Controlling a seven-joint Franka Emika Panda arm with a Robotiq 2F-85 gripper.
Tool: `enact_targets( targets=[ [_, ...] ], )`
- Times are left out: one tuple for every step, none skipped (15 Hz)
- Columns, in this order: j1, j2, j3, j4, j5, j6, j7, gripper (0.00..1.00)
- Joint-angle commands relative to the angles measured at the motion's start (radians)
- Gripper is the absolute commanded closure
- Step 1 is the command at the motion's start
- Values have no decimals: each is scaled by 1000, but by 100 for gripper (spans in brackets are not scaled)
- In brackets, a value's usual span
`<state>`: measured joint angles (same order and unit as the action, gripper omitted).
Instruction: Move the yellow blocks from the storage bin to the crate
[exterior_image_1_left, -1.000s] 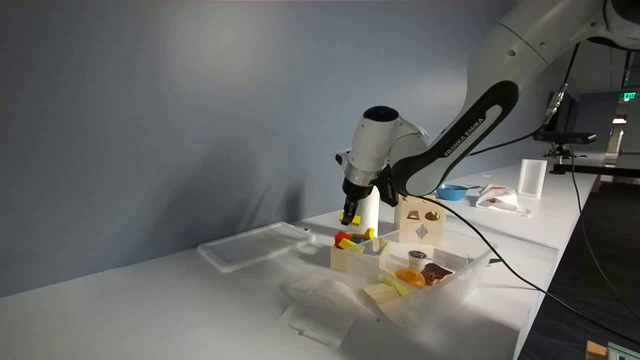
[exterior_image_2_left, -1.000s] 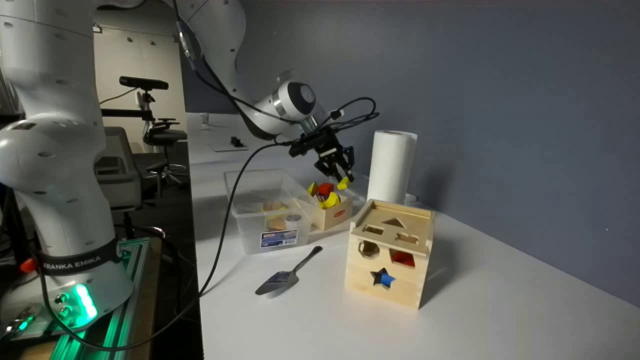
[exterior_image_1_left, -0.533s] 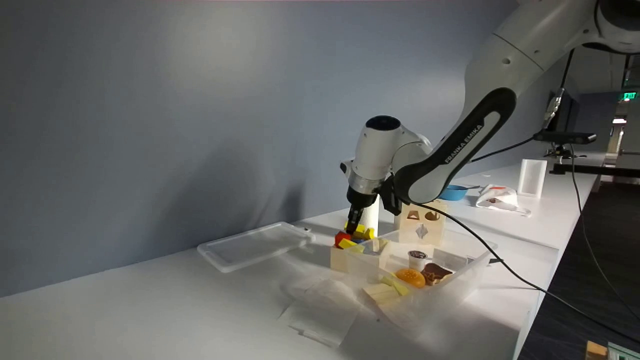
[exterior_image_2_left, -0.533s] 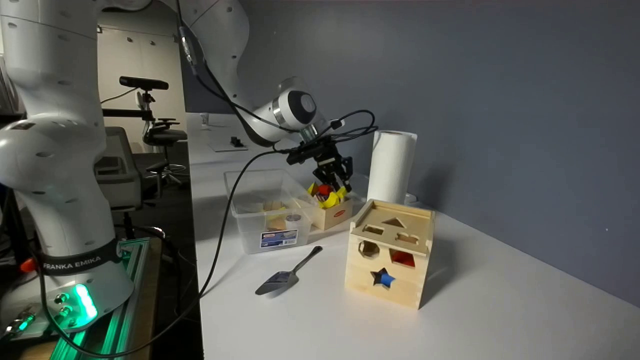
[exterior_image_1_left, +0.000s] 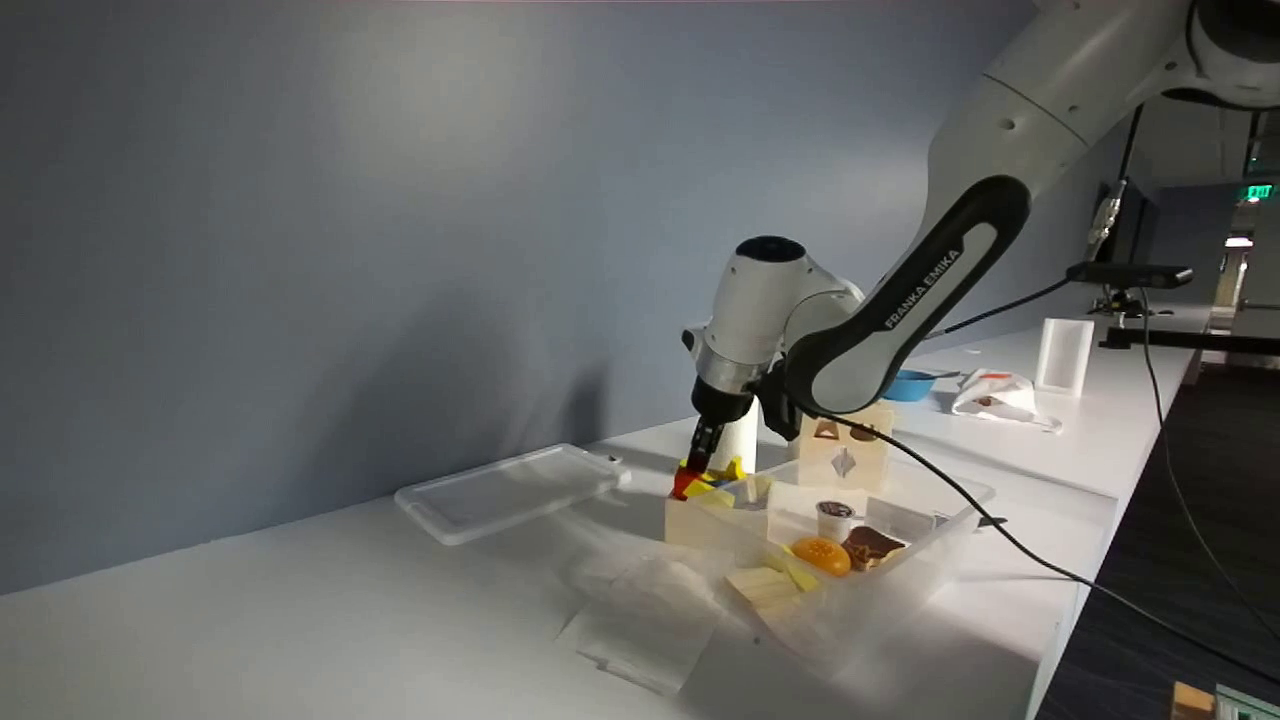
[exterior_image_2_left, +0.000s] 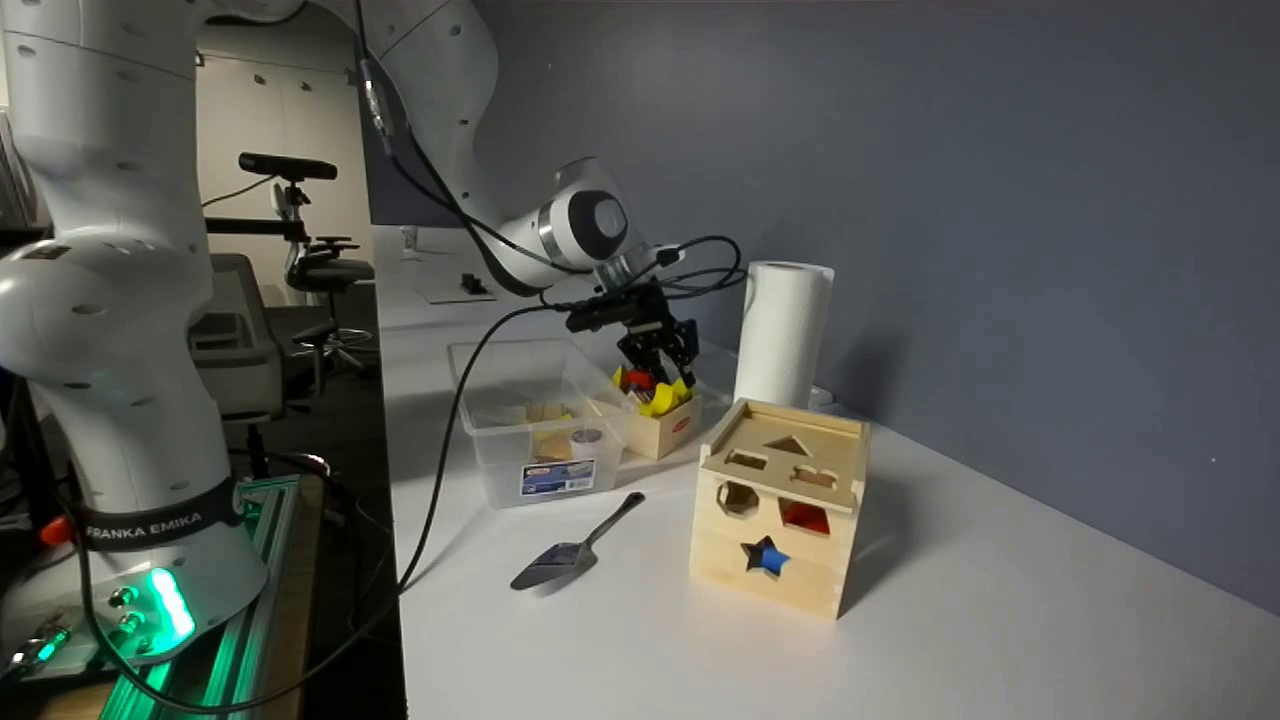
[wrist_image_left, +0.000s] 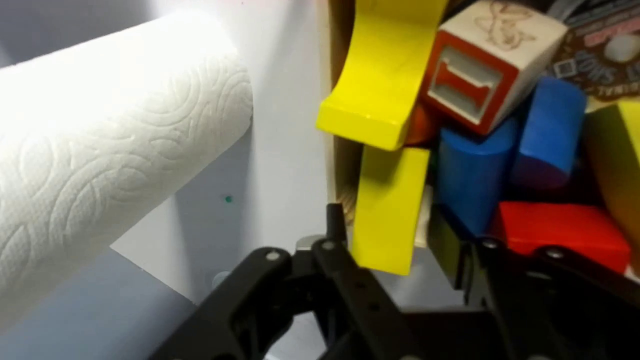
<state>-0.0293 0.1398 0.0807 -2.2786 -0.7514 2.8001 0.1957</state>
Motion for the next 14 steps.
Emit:
enact_targets(
  targets=[
    [23,-69,13,-17,-29,-32,3,19],
    [33,-93,21,-22,-35,-43,0,13],
    [42,-121,36,-35,-20,-53,-14,7],
    [54,-154,51,-50,-2,-83,-26,1],
    [66,-193,69,-73,21,-112,-42,0],
    [78,-227,83,-87,33,-151,-41,0],
    [115,-273,74,-108,49,-211,-33,0],
    [125,-315,87,-125,50,-272,-13,0],
    [134,-362,97,-143,33,-339,22,0],
    [139,-405,109,-157,28,-412,55,0],
    [141,-445,120,-171,24,-483,82,0],
    [146,-482,124,-185,58,-531,91,0],
    [148,-516,126,-200,82,-577,107,0],
    [147,-545,124,-211,118,-611,133,0]
  ],
)
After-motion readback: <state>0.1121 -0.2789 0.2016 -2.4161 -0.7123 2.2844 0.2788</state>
